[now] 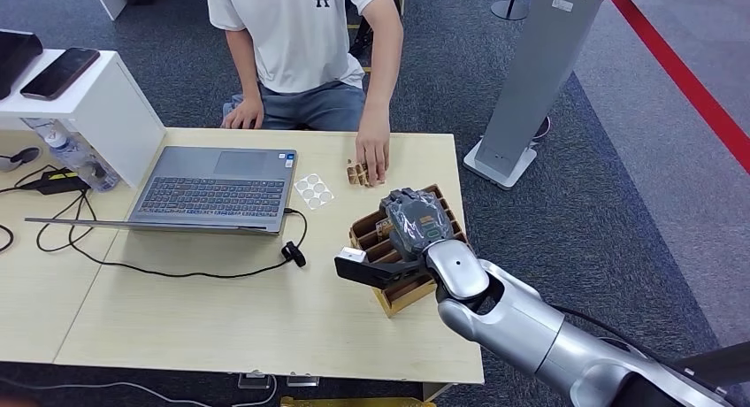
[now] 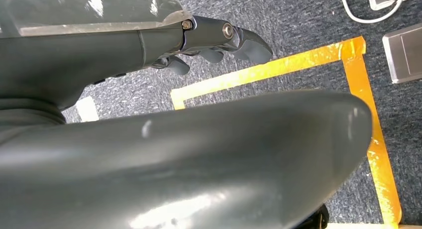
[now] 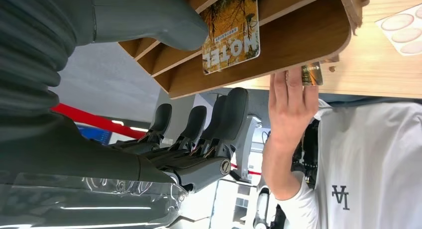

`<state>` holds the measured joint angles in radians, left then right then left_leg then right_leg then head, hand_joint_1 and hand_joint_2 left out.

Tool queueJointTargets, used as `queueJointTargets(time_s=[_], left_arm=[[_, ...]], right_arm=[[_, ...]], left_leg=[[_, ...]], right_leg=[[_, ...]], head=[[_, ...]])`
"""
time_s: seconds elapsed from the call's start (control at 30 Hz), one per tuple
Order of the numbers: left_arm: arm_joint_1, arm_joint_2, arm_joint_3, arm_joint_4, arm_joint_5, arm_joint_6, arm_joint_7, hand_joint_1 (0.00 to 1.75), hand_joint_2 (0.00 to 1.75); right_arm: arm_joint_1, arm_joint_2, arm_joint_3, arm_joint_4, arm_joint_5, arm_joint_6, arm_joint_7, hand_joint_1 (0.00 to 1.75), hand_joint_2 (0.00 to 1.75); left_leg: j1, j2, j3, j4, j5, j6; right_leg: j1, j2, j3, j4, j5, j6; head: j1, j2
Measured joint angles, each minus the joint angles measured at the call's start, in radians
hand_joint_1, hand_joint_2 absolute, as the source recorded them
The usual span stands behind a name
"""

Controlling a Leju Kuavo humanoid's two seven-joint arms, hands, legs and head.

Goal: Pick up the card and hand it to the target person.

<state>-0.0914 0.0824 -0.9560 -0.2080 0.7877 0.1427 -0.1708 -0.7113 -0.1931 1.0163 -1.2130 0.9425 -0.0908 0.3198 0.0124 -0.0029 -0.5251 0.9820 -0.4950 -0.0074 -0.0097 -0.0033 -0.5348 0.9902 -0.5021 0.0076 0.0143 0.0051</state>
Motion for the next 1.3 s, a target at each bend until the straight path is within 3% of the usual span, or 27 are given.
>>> queueJointTargets(time_s=[0.7,0.97,1.1,1.23,1.3], left_arm=[[0.000,0.000,-0.007,0.000,0.010,0.003,0.000,0.00,0.00],[0.000,0.000,-0.008,0.000,0.020,0.004,0.001,0.00,0.00],[0.000,0.000,-0.008,0.000,0.023,0.004,0.001,0.00,0.00],[0.000,0.000,-0.009,0.000,0.023,0.004,0.001,0.00,0.00],[0.000,0.000,-0.009,0.000,0.024,0.004,0.001,0.00,0.00]], right_arm=[[-0.005,0.001,0.018,0.040,-0.022,-0.006,0.011,0.79,1.75],[-0.008,0.002,0.033,0.046,-0.036,-0.021,0.004,0.48,1.75],[-0.009,0.003,0.036,0.049,-0.038,-0.025,0.004,0.51,1.75],[-0.010,0.004,0.039,0.050,-0.038,-0.025,0.004,0.72,1.75],[-0.010,0.004,0.040,0.051,-0.039,-0.026,0.004,0.74,1.75]], left_leg=[[0.000,0.000,0.000,0.000,0.001,0.000],[0.000,0.000,0.000,0.000,0.001,0.000],[0.000,0.000,0.000,0.000,0.001,0.000],[0.000,0.000,0.000,0.000,0.001,0.000],[0.000,0.000,0.000,0.000,0.001,0.000]], right_leg=[[0.000,0.000,0.000,0.000,0.001,0.000],[0.000,0.000,0.000,0.000,0.002,0.001],[0.000,0.000,0.000,0.000,0.002,0.001],[0.000,0.000,0.000,0.000,0.002,0.001],[0.000,0.000,0.000,0.000,0.002,0.001]], head=[[0.000,0.000],[0.000,0.000],[0.000,0.000],[0.000,0.000],[0.000,0.000]])
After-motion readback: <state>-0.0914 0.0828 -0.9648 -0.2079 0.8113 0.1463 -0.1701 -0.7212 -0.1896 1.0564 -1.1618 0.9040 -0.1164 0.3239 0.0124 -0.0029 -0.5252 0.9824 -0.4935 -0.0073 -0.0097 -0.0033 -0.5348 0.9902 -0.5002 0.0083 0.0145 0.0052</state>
